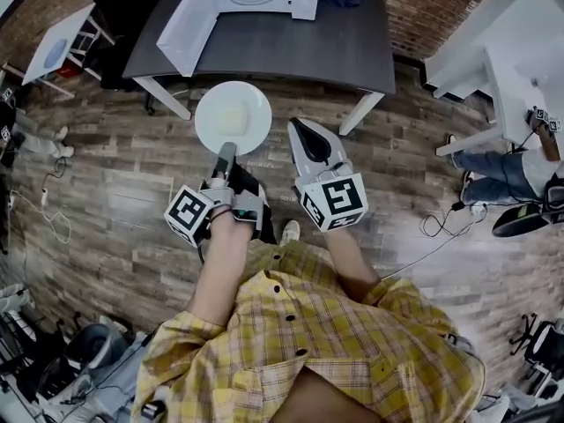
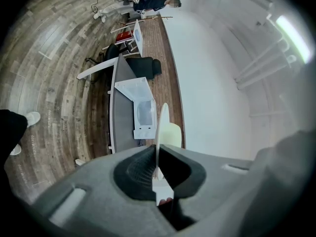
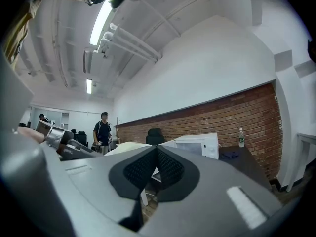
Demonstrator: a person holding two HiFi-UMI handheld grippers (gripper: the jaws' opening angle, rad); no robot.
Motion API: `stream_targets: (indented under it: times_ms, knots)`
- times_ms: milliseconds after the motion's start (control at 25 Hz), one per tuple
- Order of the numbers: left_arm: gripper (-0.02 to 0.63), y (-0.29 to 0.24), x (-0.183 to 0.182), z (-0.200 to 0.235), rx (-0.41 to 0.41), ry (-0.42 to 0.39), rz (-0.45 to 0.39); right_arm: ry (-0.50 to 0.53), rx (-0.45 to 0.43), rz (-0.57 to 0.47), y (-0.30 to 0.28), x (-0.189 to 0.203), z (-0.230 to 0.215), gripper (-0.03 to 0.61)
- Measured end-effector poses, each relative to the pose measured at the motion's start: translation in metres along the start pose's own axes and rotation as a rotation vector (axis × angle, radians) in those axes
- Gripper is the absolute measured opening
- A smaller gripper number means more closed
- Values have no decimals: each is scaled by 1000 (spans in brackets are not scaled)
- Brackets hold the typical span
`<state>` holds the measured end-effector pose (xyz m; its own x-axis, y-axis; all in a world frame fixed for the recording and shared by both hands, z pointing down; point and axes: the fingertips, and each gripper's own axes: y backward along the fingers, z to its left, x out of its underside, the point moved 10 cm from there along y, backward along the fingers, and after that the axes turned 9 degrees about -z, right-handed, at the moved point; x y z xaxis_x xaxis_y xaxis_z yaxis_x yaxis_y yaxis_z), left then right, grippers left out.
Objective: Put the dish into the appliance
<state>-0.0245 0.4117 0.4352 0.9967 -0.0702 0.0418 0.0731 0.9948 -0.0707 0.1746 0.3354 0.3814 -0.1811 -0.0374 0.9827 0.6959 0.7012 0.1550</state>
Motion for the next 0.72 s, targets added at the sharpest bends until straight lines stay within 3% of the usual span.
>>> stream_targets:
  times_ms: [400,720]
  knots:
    - [8,-78,-8,12,9,51,15,32,20,29,-60,18,-39,0]
    - [8,-180,-39,7,-14,9,28,24,8,15,-148,12,-84,-3]
